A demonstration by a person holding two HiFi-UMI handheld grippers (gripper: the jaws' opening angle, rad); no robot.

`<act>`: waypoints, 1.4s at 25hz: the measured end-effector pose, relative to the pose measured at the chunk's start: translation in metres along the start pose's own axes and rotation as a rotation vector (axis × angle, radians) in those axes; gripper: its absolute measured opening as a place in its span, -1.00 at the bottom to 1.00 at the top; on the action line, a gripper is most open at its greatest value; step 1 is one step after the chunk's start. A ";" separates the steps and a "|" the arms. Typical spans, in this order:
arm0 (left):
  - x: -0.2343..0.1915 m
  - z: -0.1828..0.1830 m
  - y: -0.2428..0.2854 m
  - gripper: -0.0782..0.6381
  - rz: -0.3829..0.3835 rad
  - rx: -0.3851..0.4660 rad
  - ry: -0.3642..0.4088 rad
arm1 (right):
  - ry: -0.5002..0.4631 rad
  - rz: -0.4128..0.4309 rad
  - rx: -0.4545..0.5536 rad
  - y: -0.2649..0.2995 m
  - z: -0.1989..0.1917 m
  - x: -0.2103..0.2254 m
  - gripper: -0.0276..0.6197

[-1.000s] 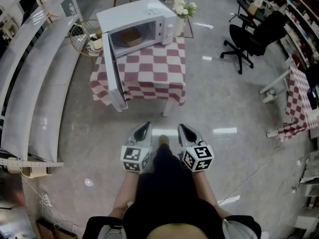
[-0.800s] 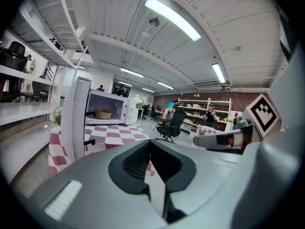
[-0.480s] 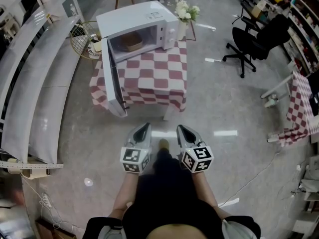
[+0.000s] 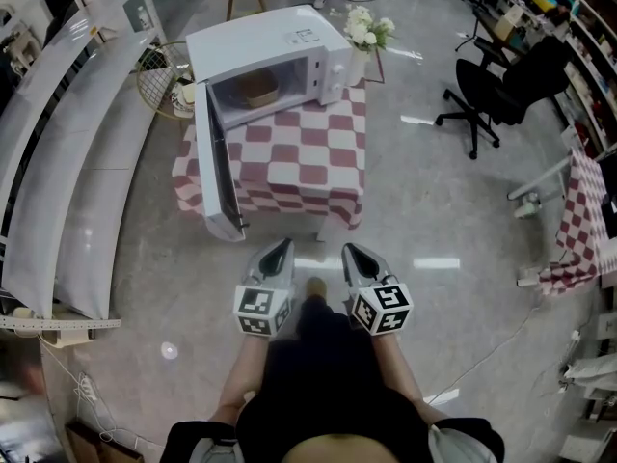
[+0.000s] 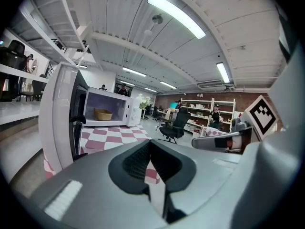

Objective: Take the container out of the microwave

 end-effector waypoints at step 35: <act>-0.034 0.037 0.113 -0.76 0.147 0.058 -0.050 | -0.039 0.138 -0.039 0.114 0.049 0.095 -0.91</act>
Point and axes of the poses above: the fingertips, and each gripper's own axes: y forward along the fingers, x to its right, z out of its top, the point moved 7 cm from there along -y, backward along the fingers, and after that the axes turned 8 degrees about -y, right-handed, at the moved point
